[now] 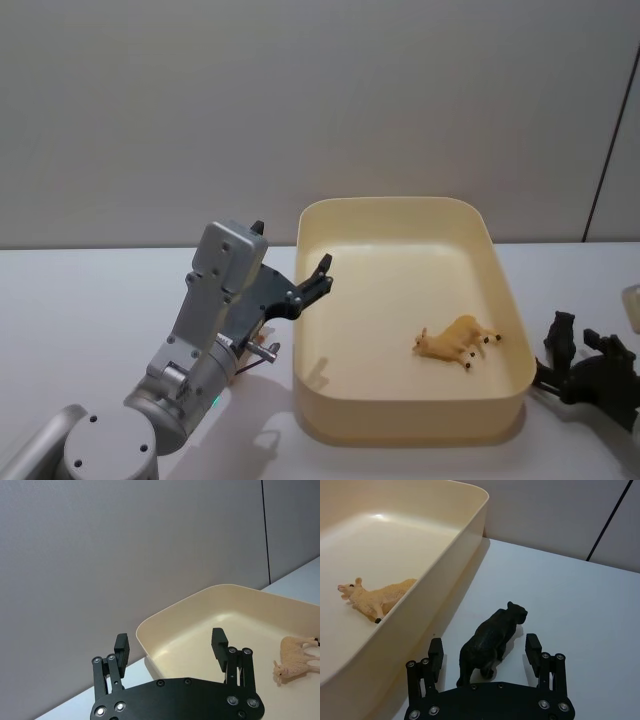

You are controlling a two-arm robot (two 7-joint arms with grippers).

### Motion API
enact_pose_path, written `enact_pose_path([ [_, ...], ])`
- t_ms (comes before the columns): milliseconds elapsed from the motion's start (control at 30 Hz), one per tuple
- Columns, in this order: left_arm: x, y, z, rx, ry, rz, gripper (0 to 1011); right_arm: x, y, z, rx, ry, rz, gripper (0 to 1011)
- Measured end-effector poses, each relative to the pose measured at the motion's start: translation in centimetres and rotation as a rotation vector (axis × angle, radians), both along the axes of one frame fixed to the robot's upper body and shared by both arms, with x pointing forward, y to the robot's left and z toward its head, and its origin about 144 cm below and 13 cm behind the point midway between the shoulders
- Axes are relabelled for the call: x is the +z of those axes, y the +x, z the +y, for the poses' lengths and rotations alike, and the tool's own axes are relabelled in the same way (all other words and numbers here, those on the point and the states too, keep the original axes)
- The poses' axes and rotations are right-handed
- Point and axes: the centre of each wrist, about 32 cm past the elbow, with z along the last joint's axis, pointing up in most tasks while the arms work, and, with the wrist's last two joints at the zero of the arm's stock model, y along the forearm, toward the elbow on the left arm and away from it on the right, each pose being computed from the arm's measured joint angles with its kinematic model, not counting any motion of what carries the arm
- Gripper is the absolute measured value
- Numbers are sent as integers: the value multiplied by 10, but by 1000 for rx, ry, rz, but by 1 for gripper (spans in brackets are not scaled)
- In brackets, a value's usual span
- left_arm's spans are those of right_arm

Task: Pick up the toy alternately with two hands and place it into the central storage box.

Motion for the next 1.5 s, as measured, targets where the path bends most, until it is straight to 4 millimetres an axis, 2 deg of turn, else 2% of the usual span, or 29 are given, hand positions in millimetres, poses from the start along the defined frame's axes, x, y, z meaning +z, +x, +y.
enact_pose_path([
  [167,0,0,0,0,0,0,1001,-2,4,3,-2,-7,1,999],
  [333,0,0,0,0,0,0,1001,-4,8,6,-3,-12,2,901],
  [367,0,0,0,0,0,0,1001,-4,8,7,-3,-14,2,844],
  [400,0,0,0,0,0,0,1001,-4,8,7,-3,-14,2,844],
  [467,0,0,0,0,0,0,1001,-5,9,7,-3,-15,2,755],
  [533,0,0,0,0,0,0,1001,-5,10,8,-3,-16,2,738],
  [567,0,0,0,0,0,0,1001,-5,10,8,-3,-17,3,681],
  [633,0,0,0,0,0,0,1001,-5,11,9,-4,-18,3,641],
  [700,0,0,0,0,0,0,1001,-6,12,9,-4,-18,4,543],
  [733,0,0,0,0,0,0,1001,-6,12,9,-4,-18,4,543],
  [833,0,0,0,0,0,0,1001,-6,12,9,-3,-19,4,459],
  [967,0,0,0,0,0,0,1001,-6,11,9,-9,-19,0,301],
  [1033,0,0,0,0,0,0,1001,-6,10,8,-14,-18,-5,271],
  [1233,0,0,0,0,0,0,1001,-4,2,4,-44,-18,-37,271],
  [1500,0,0,0,0,0,0,1001,9,-11,-5,-80,-30,-127,271],
])
